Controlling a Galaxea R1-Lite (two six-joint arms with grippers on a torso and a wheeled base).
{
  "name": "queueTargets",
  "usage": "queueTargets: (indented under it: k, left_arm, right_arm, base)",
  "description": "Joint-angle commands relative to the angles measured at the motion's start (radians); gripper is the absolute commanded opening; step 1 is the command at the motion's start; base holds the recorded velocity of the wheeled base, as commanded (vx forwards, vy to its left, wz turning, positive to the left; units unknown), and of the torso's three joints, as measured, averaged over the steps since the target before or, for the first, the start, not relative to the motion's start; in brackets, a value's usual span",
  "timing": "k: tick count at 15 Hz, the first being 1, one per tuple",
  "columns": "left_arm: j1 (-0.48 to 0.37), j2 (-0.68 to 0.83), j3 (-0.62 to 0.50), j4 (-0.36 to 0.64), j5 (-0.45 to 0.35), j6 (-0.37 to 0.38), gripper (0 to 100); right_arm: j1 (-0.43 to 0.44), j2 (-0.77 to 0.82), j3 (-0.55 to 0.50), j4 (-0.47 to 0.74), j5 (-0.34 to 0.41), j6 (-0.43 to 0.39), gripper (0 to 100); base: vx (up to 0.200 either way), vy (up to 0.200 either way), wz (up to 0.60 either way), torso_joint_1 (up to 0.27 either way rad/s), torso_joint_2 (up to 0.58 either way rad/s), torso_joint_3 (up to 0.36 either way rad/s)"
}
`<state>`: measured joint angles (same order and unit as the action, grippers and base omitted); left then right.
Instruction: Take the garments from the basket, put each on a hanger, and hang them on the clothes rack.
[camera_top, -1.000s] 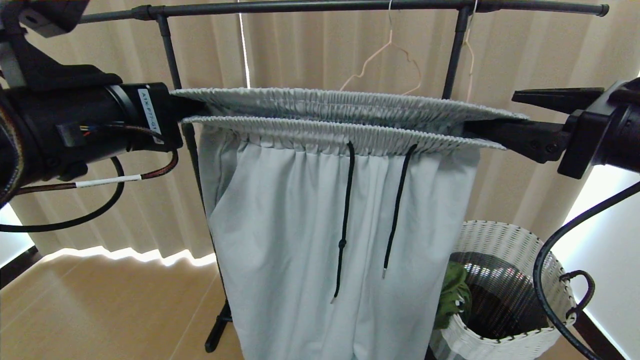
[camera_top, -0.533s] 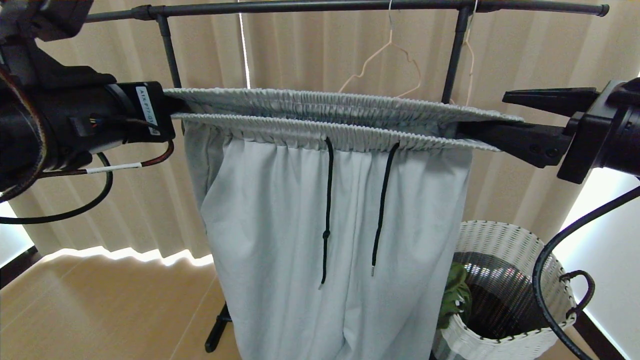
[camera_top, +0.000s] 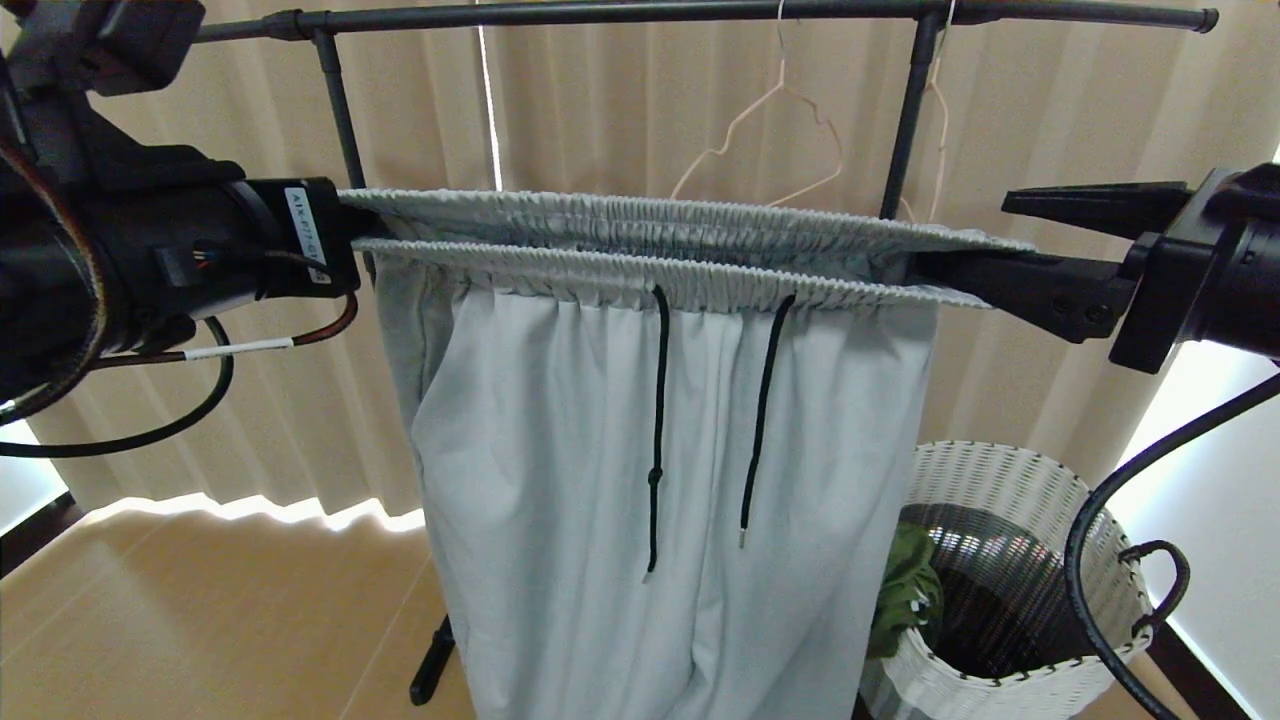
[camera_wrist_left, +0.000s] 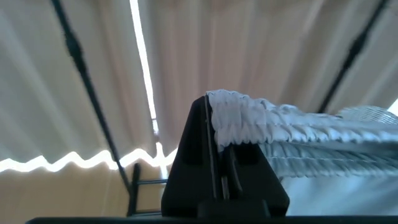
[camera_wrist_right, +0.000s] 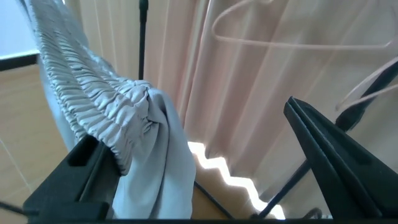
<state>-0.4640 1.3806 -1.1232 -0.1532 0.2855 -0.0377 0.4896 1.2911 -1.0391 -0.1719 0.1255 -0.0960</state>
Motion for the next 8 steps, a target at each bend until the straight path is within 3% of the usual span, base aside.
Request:
queueTargets:
  k: [1, 3, 8]
  left_arm:
    - [-0.054, -0.017, 0.006, 0.0, 0.0, -0.001, 0]
    - [-0.082, -0.017, 0.011, -0.002, 0.0, -0.002, 0]
    - [-0.088, -0.015, 0.026, 0.001, 0.001, -0.004, 0]
  right_arm:
    - [0.001, 0.025, 0.027, -0.001, -0.001, -0.007, 100]
    - [0.001, 0.059, 0.039, -0.009, -0.001, -0.057, 100]
    - [0.001, 0.08, 0.041, -0.012, 0.005, -0.057, 100]
  base:
    - [0.0, 0.0, 0.0, 0.0, 0.0, 0.0]
    - [0.0, 0.0, 0.0, 0.0, 0.0, 0.0]
    - [0.0, 0.0, 0.0, 0.0, 0.0, 0.0]
